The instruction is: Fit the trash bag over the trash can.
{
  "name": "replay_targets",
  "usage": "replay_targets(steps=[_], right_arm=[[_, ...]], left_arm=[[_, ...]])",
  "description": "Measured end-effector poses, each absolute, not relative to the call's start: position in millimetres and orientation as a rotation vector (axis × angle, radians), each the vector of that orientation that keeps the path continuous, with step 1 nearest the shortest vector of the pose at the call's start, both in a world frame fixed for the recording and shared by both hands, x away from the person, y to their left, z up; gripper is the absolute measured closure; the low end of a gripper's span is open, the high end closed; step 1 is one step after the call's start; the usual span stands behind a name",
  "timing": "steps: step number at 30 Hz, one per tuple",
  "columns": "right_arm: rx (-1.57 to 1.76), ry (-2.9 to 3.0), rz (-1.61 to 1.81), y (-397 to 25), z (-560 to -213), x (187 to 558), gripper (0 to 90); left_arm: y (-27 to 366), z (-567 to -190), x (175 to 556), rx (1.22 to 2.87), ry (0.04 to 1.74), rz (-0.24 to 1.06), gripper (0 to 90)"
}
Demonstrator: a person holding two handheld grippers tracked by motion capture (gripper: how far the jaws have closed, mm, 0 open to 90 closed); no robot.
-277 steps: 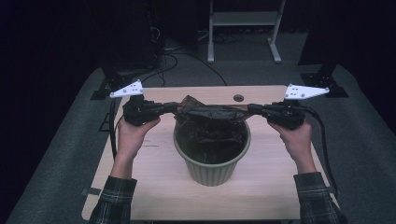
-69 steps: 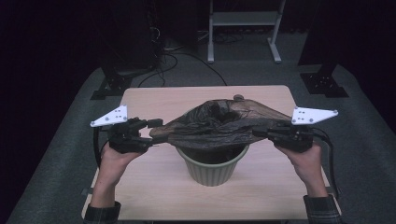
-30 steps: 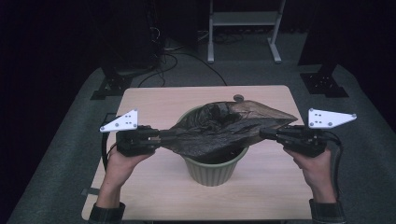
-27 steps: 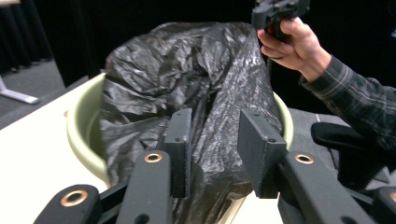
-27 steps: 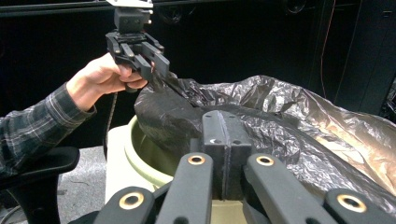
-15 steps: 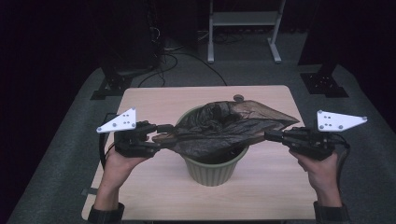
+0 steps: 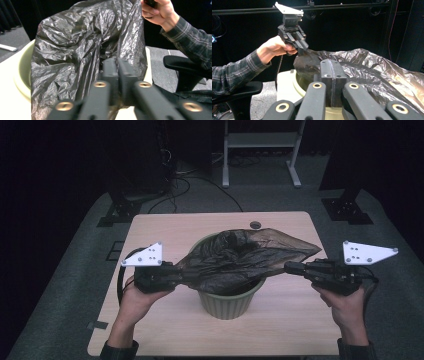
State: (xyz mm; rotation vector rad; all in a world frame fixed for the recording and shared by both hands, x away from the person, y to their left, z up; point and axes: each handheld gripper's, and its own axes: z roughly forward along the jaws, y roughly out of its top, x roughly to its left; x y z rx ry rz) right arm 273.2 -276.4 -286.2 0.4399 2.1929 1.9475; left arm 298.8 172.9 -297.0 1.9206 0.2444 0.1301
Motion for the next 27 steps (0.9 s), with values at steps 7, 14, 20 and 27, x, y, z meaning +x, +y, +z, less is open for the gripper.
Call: replay_targets(steps=[7, 14, 20, 27], right_arm=[[0.440, 2.223, 1.938, -273.9, -292.0, 265.8, 90.0], [0.487, 2.335, 1.879, -265.6, -321.2, 253.7, 90.0], [0.564, 2.384, 1.855, -266.9, -346.2, 254.8, 90.0], [0.631, 2.405, 1.861, -265.4, -370.0, 262.2, 90.0]], left_arm=[[179.5, -301.4, 285.9, 1.898, 0.237, 0.092, 89.7], [179.4, -326.6, 266.0, 1.932, 0.235, 0.033, 89.7], [182.9, -348.5, 265.1, 1.965, 0.280, -0.001, 89.8], [183.9, -370.4, 274.6, 1.994, 0.333, -0.012, 89.8]])
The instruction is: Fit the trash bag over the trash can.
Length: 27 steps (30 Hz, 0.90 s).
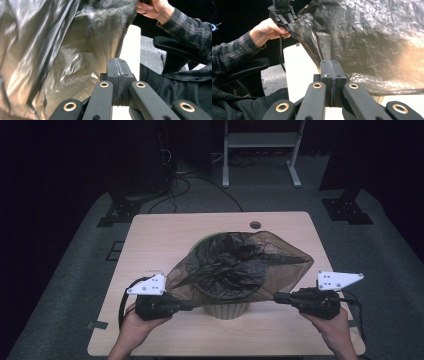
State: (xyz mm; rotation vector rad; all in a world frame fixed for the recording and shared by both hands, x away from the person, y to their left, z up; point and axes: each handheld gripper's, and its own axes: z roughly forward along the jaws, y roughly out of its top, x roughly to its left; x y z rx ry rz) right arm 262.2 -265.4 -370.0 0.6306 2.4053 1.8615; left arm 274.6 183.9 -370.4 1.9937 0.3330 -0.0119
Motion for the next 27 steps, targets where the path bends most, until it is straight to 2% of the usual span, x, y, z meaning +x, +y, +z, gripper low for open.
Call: replay_targets(steps=[10, 25, 26, 27], right_arm=[[0.719, 2.490, 1.791, -257.1, -405.4, 270.3, 90.0], [0.797, 2.591, 1.664, -246.7, -436.3, 275.7, 90.0], [0.793, 2.592, 1.667, -246.6, -436.2, 275.4, 90.0], [0.787, 2.589, 1.668, -247.2, -435.0, 274.5, 88.8]], left_arm=[[188.5, -396.6, 280.1, 2.013, 0.367, -0.018, 89.8], [189.4, -429.8, 283.2, 2.097, 0.440, -0.023, 89.7], [190.4, -429.4, 280.6, 2.093, 0.426, -0.021, 88.8], [190.9, -428.2, 278.4, 2.091, 0.411, -0.025, 82.8]])
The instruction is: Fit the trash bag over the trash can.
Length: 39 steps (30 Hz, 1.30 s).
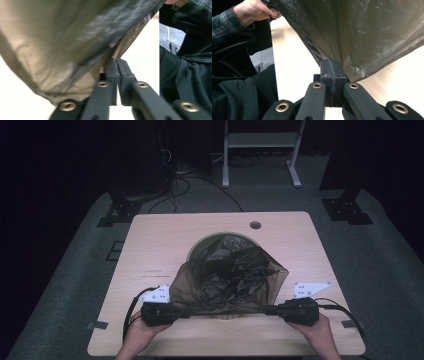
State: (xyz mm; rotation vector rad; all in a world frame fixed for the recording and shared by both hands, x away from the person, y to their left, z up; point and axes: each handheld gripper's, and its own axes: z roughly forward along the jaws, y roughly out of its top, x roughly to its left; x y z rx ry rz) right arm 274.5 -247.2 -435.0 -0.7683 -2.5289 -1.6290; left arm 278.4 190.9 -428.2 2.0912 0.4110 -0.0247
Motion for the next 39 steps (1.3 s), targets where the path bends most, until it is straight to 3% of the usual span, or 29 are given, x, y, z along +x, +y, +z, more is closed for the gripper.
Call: replay_targets(steps=[1, 2, 3, 6, 11, 16, 24, 28, 29, 30, 31, 32, 33, 34, 37, 39], right_arm=[[-0.768, -2.529, -1.629, -247.2, -435.0, 274.5, 88.8], [-0.764, -2.535, -1.652, -248.7, -433.2, 273.2, 78.2], [-0.777, -2.524, -1.696, -254.7, -425.8, 271.2, 70.1], [-0.765, -2.514, -1.780, -264.1, -411.8, 265.4, 67.7], [-0.741, -2.528, -1.927, -275.8, -378.8, 258.7, 65.4], [-0.735, -2.573, -2.020, -275.4, -346.5, 273.1, 61.6], [-0.711, -2.590, -2.087, -261.8, -317.1, 306.3, 57.2], [-0.712, -2.606, -2.078, -249.4, -310.6, 326.6, 57.1], [-0.712, -2.606, -2.078, -249.4, -310.6, 326.6, 57.1], [-0.712, -2.602, -2.068, -245.4, -310.6, 332.7, 66.6], [-0.712, -2.602, -2.068, -245.4, -310.6, 332.7, 66.6], [-0.688, -2.592, -2.064, -242.2, -310.8, 336.4, 78.5], [-0.688, -2.592, -2.064, -242.2, -310.8, 336.4, 78.5], [-0.682, -2.591, -2.053, -239.8, -311.3, 339.6, 89.1], [-0.701, -2.581, -2.042, -239.8, -312.0, 342.8, 90.0], [-0.734, -2.565, -2.048, -242.3, -312.3, 347.6, 90.0]], left_arm=[[190.9, -428.2, 278.4, 2.091, 0.411, -0.025, 77.2], [192.4, -425.8, 274.9, 2.084, 0.397, -0.017, 77.2], [194.4, -423.5, 271.8, 2.073, 0.379, -0.022, 66.2], [202.2, -413.7, 262.4, 2.033, 0.332, -0.019, 57.1], [220.3, -385.7, 245.7, 1.975, 0.256, -0.009, 51.7], [240.5, -355.7, 248.5, 1.920, 0.288, 0.135, 47.2], [246.6, -350.7, 274.2, 1.844, 0.346, 0.158, 36.7], [237.3, -358.2, 286.6, 1.851, 0.342, 0.101, 34.0], [237.3, -358.2, 286.6, 1.851, 0.342, 0.101, 34.5], [232.7, -361.3, 290.2, 1.871, 0.326, 0.060, 39.1], [232.7, -361.3, 290.2, 1.871, 0.326, 0.060, 46.8], [230.6, -362.6, 290.8, 1.878, 0.316, 0.049, 57.6], [229.0, -363.6, 292.0, 1.885, 0.306, 0.040, 57.6], [226.3, -364.6, 294.9, 1.908, 0.299, 0.025, 76.1], [226.3, -364.8, 299.0, 1.900, 0.300, 0.025, 88.8], [230.0, -363.3, 307.7, 1.879, 0.329, 0.038, 89.6]])
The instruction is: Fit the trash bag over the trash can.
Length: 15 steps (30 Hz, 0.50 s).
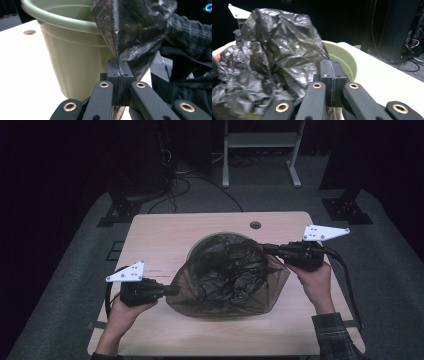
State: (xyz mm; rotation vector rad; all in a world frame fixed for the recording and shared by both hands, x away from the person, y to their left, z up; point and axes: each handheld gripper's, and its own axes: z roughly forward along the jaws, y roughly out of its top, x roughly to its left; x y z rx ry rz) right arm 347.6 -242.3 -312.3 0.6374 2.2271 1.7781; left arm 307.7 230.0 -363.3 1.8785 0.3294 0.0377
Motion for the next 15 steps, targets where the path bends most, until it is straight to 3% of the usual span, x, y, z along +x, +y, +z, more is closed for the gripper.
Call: replay_targets(steps=[15], right_arm=[[0.888, 2.155, 1.770, -256.1, -334.0, 394.7, 90.0]], left_arm=[[232.7, -356.5, 379.2, 1.792, 0.444, 0.144, 89.7]])
